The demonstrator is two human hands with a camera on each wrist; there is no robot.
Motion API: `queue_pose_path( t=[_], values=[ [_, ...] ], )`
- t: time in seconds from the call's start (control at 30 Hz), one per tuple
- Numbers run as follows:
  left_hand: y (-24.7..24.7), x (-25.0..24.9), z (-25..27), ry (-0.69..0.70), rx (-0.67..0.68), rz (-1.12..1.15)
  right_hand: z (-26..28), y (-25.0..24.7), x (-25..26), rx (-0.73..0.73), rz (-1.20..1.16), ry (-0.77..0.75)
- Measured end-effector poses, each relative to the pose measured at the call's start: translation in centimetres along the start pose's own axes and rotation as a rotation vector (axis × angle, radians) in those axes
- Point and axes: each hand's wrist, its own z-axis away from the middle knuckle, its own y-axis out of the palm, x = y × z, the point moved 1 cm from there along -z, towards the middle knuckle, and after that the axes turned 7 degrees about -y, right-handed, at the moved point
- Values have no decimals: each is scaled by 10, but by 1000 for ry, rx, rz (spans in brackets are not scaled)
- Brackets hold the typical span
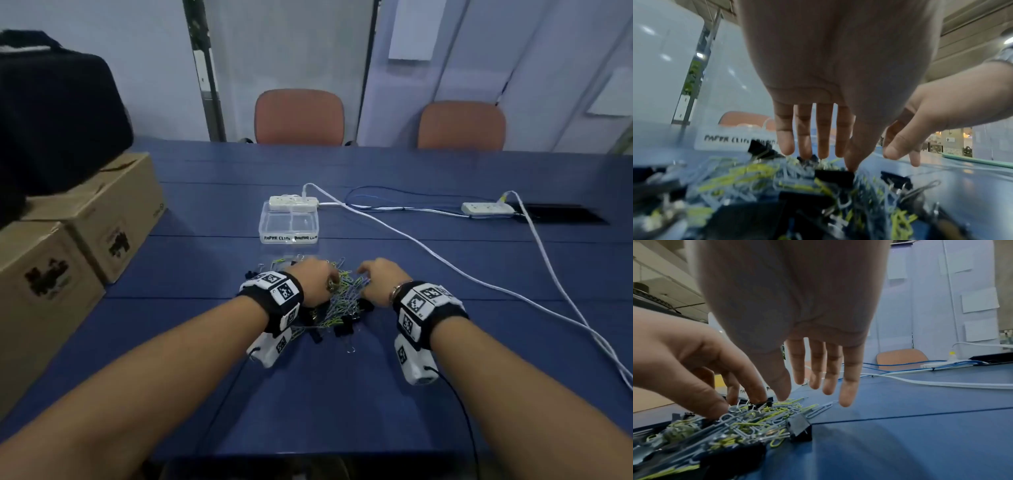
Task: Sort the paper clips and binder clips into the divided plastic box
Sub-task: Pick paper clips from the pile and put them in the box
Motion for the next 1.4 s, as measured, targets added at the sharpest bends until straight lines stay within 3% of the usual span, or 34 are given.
queue_pose_path(
  t=[0.2, 0.37, 0.63, 0.83, 1.17, 1.4],
  values=[
    [0, 2, -37, 8, -86, 46, -24, 5, -8, 65, 71, 1],
    [4, -3, -72, 25, 103, -36, -39, 2, -15, 158, 101, -13],
    [-14, -13, -95, 44, 247, -70, -51, -9, -15, 219, 76, -3],
    [-26, -30, -96, 79, 316, -121, -43, -2, -8, 134, 4, 11],
    [-23, -31, -97, 60, 254, -126, -40, 4, -10, 40, -70, 58],
    [-31, -24, -106, 32, 269, -116, -48, 0, -17, 42, -91, -2]
  ],
)
